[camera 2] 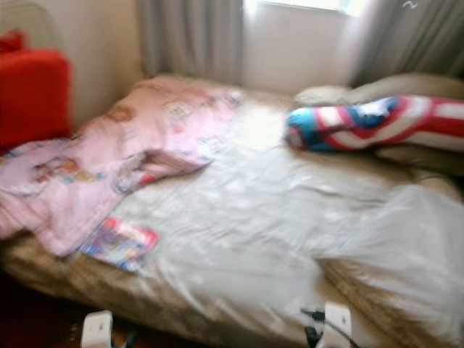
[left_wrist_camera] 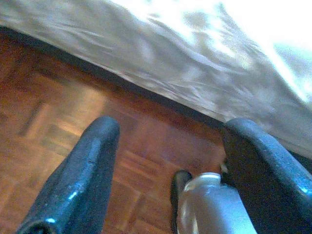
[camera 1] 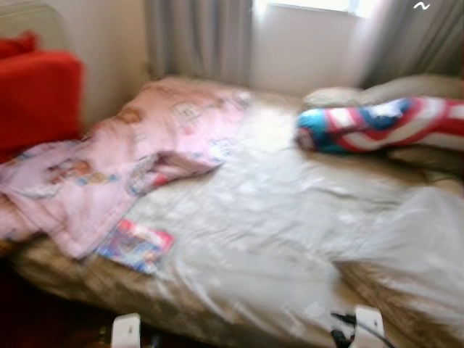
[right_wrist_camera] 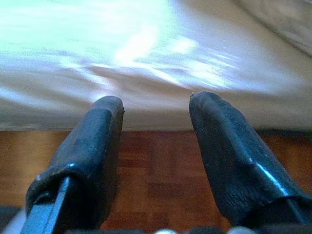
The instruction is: Clean up the room
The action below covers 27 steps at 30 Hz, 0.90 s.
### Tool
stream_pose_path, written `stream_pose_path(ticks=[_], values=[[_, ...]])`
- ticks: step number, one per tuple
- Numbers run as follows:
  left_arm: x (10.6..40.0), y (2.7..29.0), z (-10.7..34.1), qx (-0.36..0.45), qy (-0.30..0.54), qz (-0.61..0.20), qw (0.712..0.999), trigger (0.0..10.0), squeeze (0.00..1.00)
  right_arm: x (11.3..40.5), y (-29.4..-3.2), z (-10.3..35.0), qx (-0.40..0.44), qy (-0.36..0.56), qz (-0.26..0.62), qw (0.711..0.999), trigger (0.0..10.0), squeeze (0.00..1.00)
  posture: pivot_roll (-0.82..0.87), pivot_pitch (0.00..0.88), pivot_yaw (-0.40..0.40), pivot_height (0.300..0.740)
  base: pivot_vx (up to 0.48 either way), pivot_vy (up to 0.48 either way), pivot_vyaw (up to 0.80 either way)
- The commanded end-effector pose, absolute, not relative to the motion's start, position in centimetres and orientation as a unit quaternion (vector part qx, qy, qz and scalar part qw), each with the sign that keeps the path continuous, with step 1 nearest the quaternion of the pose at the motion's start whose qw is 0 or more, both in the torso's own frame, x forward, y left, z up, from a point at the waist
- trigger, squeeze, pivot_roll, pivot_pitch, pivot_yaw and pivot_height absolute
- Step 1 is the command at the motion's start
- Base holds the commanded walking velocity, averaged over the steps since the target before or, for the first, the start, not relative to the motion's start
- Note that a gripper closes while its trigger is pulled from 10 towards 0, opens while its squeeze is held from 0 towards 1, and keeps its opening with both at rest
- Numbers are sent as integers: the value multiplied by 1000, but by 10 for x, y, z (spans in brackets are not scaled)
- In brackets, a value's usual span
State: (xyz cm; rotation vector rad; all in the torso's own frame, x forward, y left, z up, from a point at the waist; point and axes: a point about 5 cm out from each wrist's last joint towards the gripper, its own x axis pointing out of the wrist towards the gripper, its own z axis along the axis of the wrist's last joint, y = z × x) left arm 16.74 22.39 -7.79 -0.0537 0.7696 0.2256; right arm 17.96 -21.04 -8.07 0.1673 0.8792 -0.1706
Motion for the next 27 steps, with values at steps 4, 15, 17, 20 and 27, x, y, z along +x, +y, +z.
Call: stream_pose_path(ticks=[4,15,17,20,27], values=[[168,220,-79,-23,378,102,920,10000,0,175,-213,-82,83,432,-88,894,10000,0,64,56,-53,740,0,-480,-712],[167,221,-79,-22,378,103,920,10000,0,177,-212,-82,84,425,-89,897,10000,0,61,71,-51,740,0,-478,-425],[167,222,-79,-22,378,104,920,10000,0,177,-212,-82,85,425,-89,897,10000,0,61,74,-50,740,0,-411,0],[166,223,-79,-23,381,109,918,10000,0,178,-212,-81,86,423,-89,897,10000,0,64,76,-52,740,0,0,0],[163,225,-80,-23,385,109,916,10000,0,178,-212,-81,85,423,-89,898,10000,0,62,79,-54,740,0,0,0]])
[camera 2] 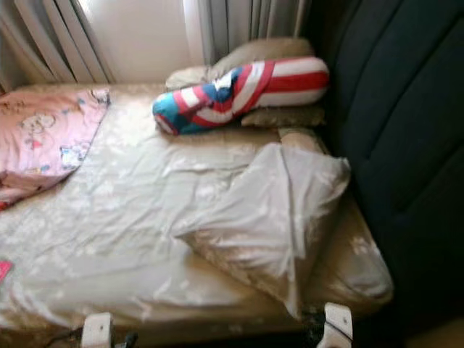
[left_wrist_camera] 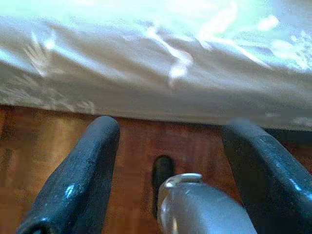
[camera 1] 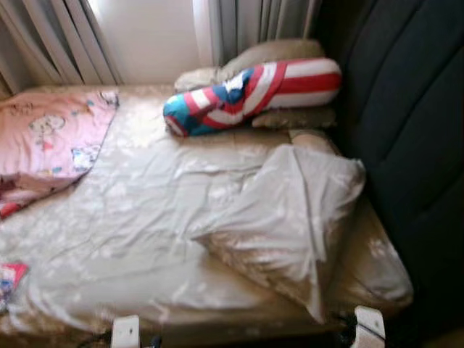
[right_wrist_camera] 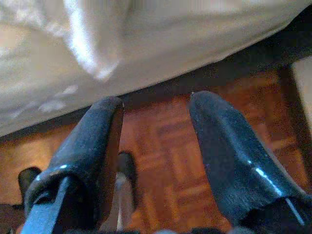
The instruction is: Clean up the room
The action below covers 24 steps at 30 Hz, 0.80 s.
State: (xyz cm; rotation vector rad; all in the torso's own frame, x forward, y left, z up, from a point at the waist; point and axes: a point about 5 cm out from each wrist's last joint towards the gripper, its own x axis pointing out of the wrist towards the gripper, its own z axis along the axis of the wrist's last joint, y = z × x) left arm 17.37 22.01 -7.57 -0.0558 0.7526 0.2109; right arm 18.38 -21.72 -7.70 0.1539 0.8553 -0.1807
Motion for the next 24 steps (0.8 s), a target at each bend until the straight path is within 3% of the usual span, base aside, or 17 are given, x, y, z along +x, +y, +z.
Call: stream_pose_path(ticks=[1,24], values=[[162,225,-81,-23,388,108,915,10000,0,178,-212,-81,84,423,-89,898,10000,0,62,79,-54,740,0,0,0],[166,227,-79,-35,383,112,916,10000,0,182,-211,-78,68,407,-51,910,10000,0,55,88,-59,740,0,0,0]])
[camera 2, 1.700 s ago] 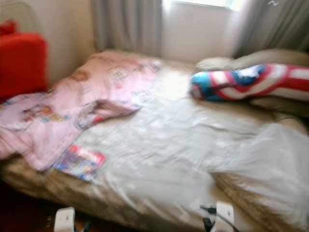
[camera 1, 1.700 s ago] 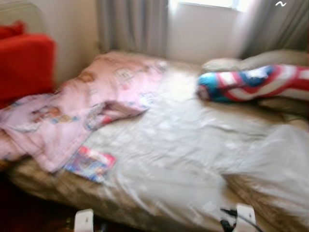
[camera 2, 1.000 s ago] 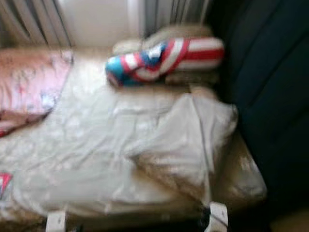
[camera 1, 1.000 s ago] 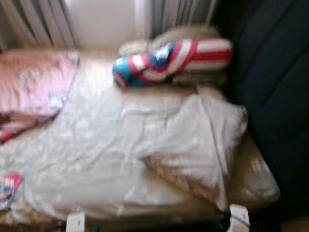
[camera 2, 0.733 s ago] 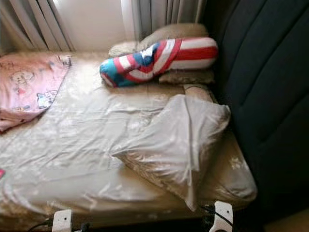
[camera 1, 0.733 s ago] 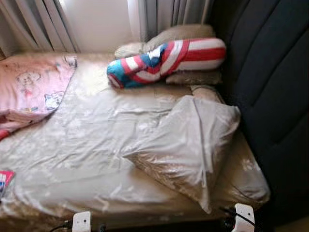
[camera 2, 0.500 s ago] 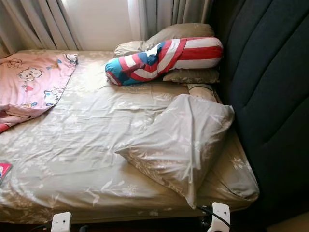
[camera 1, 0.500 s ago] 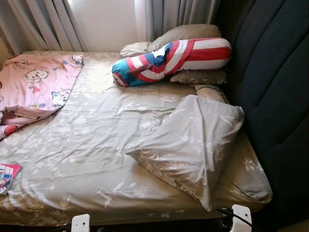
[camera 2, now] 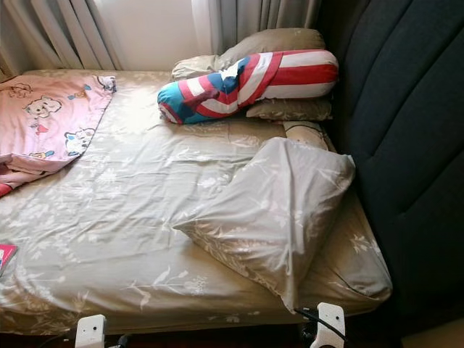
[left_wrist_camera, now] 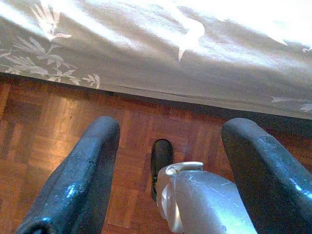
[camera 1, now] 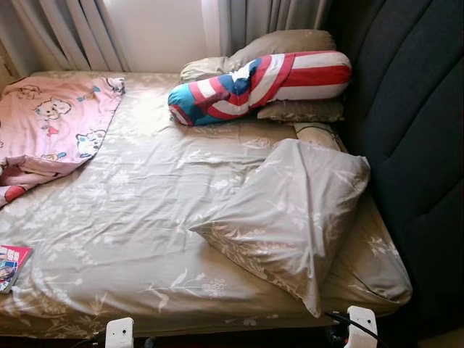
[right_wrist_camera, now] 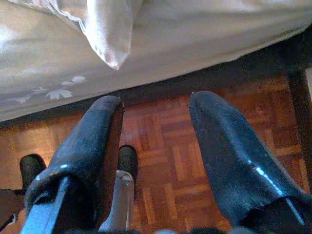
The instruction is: Clean up the room
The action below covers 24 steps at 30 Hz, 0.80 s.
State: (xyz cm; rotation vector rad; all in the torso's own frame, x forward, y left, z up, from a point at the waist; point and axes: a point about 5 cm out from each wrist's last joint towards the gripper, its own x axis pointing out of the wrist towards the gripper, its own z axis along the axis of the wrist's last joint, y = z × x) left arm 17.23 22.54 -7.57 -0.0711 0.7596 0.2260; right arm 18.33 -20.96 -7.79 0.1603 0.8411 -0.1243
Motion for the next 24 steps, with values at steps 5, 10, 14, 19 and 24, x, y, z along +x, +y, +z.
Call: stream_pose_path(ticks=[5,10,14,19,24], values=[[167,226,-78,-43,377,111,918,10000,0,184,-212,-76,59,393,-50,916,10000,0,55,90,-60,740,0,0,480],[171,225,-77,-45,370,111,921,10000,0,183,-211,-77,71,395,-48,915,10000,0,58,89,-63,740,0,0,320],[170,226,-78,-49,383,114,915,10000,0,182,-211,-77,74,396,-51,914,10000,0,54,89,-62,740,0,0,0],[166,226,-80,-47,393,114,911,10000,0,181,-212,-78,73,402,-58,911,10000,0,53,89,-62,740,0,394,0],[165,227,-80,-41,394,110,911,10000,0,180,-212,-78,73,405,-60,909,10000,0,55,91,-62,740,0,0,0]])
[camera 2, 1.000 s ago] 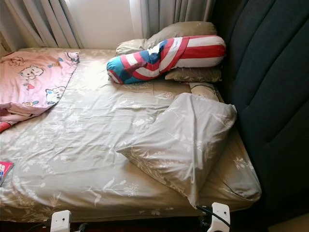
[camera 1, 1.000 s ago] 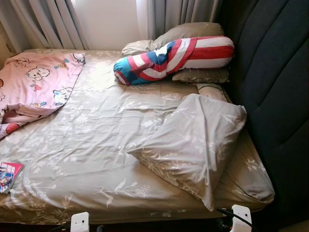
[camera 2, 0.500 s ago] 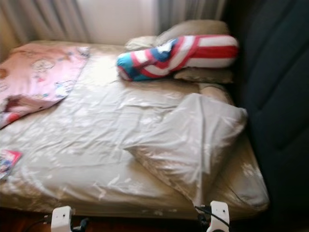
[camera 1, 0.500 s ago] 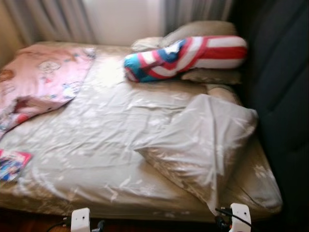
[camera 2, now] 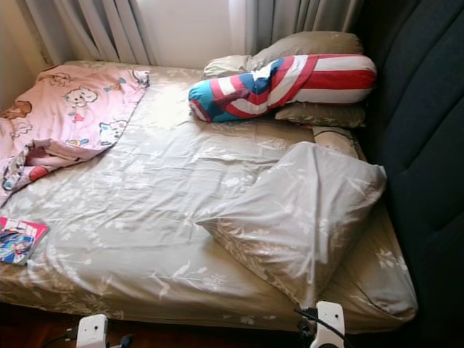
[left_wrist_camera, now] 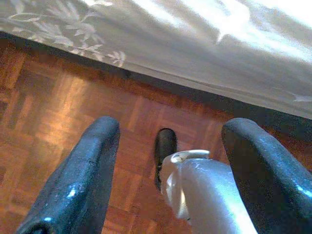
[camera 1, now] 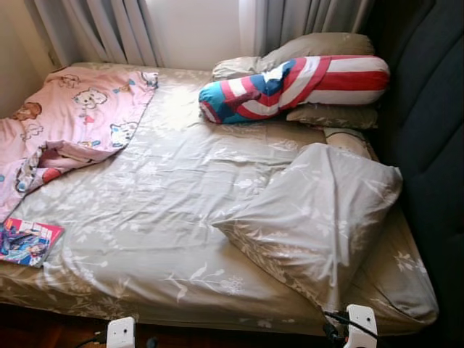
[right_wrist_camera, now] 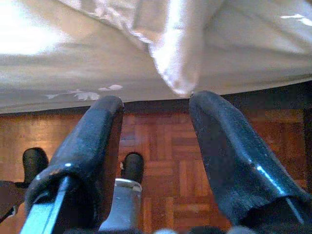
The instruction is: Clean up the room
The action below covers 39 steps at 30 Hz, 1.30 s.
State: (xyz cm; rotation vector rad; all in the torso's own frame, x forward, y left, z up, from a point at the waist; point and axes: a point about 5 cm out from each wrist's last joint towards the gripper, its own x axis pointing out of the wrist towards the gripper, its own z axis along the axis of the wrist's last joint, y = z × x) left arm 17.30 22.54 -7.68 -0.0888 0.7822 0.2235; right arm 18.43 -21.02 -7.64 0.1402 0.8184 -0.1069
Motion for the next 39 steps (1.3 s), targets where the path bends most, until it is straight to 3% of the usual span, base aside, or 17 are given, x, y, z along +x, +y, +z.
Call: stream_pose_path(ticks=[1,16,23,24,25,26,28,30,39], values=[[167,227,-79,-39,391,108,913,10000,0,180,-212,-78,74,405,-60,909,10000,0,55,91,-62,740,0,0,0],[195,229,-62,-43,325,98,940,10000,0,182,-211,-77,79,391,-52,915,10000,0,51,90,-62,740,0,0,0],[215,233,-41,-41,227,86,969,10000,0,191,-208,-66,87,319,-10,944,10000,0,21,89,-66,740,0,0,0],[218,232,-37,-40,208,80,974,10000,0,234,-180,-41,87,239,25,967,10000,0,18,89,-67,740,0,0,0],[218,232,-37,-40,208,80,974,10000,0,234,-180,-41,87,239,25,967,10000,0,18,89,-67,740,0,0,0],[220,231,-33,-36,191,73,978,10000,0,257,-167,-23,84,191,40,977,10000,0,15,88,-68,740,0,0,0],[222,228,-27,-26,160,57,985,10000,0,275,-157,-4,81,142,45,986,10000,0,11,80,-67,740,0,0,0],[221,224,-18,-7,113,35,993,10000,0,273,-160,0,77,121,34,989,10000,0,1,68,-67,740,0,0,0],[220,219,-2,-1,56,29,998,10000,0,259,-167,-5,72,112,18,991,10000,0,1,51,-69,740,0,0,0]])
